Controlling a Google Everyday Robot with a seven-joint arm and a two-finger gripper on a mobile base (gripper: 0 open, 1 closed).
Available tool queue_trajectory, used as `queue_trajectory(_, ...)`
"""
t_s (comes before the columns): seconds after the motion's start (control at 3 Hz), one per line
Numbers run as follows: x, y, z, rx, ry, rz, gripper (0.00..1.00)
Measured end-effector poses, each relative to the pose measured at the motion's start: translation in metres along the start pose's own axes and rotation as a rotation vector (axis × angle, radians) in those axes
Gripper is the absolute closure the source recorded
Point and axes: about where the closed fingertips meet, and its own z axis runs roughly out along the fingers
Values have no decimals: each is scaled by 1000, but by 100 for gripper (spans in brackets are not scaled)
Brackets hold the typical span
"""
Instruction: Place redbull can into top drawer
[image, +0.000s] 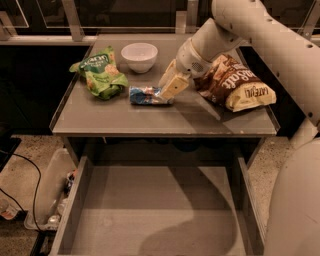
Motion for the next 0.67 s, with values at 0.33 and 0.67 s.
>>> queue_trajectory(0.33, 0, 0, 0, 0, 0, 0, 59)
queue_trajectory(0.67, 0, 0, 0, 0, 0, 0, 36)
